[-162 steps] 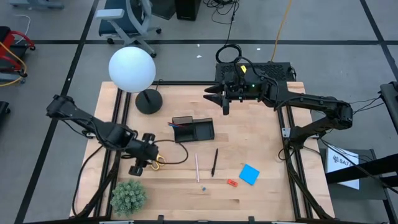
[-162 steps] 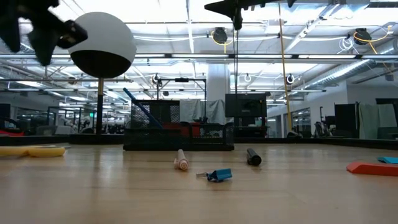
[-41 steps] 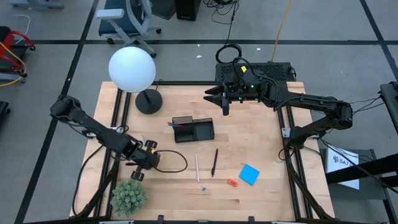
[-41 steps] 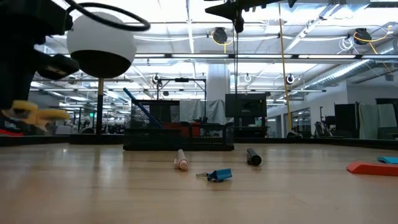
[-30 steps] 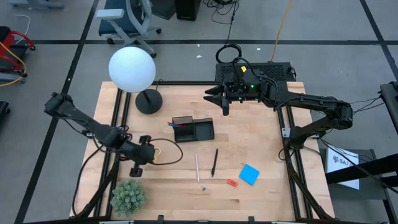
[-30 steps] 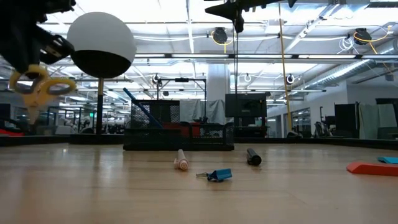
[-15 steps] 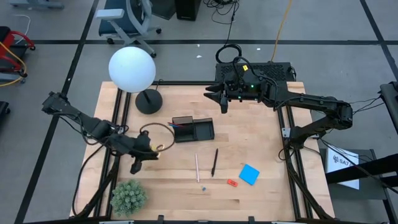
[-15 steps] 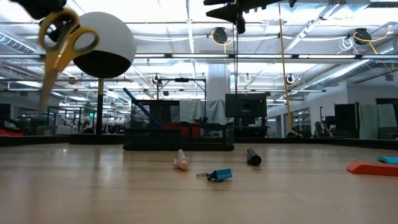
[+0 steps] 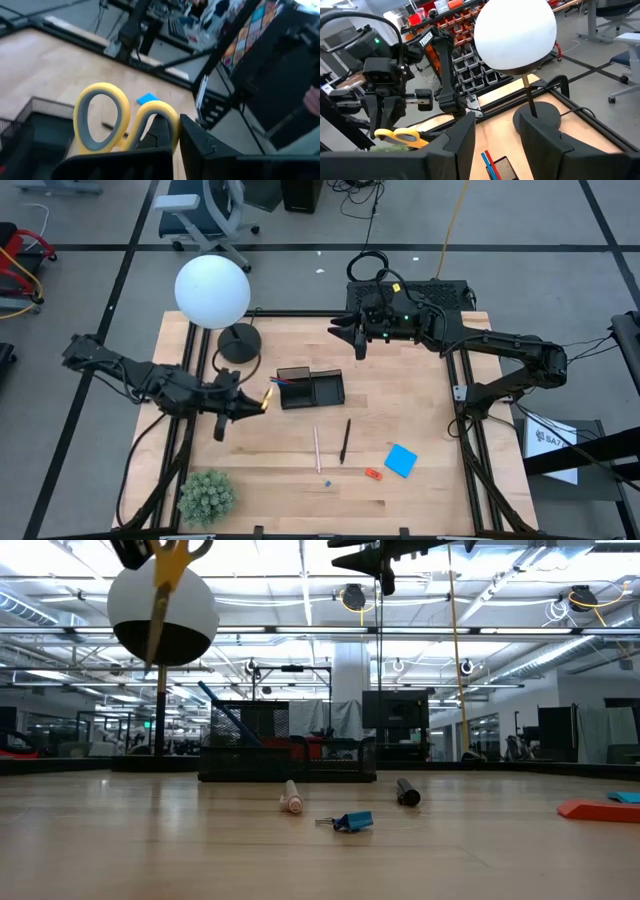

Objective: Pick and place office supplies into organizer
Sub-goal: Put the yellow scissors into the black organizer

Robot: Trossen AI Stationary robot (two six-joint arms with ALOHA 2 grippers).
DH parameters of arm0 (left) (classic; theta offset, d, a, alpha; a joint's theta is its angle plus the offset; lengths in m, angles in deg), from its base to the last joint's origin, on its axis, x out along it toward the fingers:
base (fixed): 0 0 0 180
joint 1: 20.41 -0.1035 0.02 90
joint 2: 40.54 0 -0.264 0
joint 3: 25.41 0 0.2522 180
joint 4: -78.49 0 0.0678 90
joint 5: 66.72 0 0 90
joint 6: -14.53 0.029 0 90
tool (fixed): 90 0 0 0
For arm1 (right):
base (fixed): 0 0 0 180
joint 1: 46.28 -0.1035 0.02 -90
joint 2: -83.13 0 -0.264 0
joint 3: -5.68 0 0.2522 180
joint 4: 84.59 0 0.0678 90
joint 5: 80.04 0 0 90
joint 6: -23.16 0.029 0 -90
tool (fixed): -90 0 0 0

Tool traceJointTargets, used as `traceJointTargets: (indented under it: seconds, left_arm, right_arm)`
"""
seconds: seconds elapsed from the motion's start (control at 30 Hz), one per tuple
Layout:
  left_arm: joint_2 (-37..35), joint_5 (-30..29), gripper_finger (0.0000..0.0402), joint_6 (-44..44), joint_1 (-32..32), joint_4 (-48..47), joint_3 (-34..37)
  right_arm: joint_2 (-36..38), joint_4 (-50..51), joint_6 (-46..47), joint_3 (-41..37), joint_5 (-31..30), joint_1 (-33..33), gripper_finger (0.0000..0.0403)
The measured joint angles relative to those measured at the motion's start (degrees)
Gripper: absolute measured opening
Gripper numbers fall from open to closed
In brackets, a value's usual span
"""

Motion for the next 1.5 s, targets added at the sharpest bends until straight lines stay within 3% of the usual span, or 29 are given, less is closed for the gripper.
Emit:
traceJointTargets:
  seconds: [0.67, 0.93, 1.23, 1.5]
  left_arm:
    - [1.6, 2.8, 0.0000, 2.8, -14.4, 14.9, -0.1]
    - [7.9, 10.9, 0.0000, 2.4, -19.8, 21.5, -0.1]
    - [14.9, 15.6, 0.0000, 2.8, -24.4, 30.6, -0.1]
    - [17.5, 18.3, 0.0000, 2.1, -27.7, 32.1, 0.0]
  right_arm:
    - [0.0, -2.6, 2.9, 0.0, 0.0, 0.0, 0.0144]
    - [0.0, -2.6, 3.0, 0.0, 0.0, -0.1, 0.0144]
    - [0.0, -2.6, 4.5, 0.0, 0.2, -0.1, 0.0144]
    - [0.0, -2.6, 4.5, 0.0, 0.2, -0.2, 0.0144]
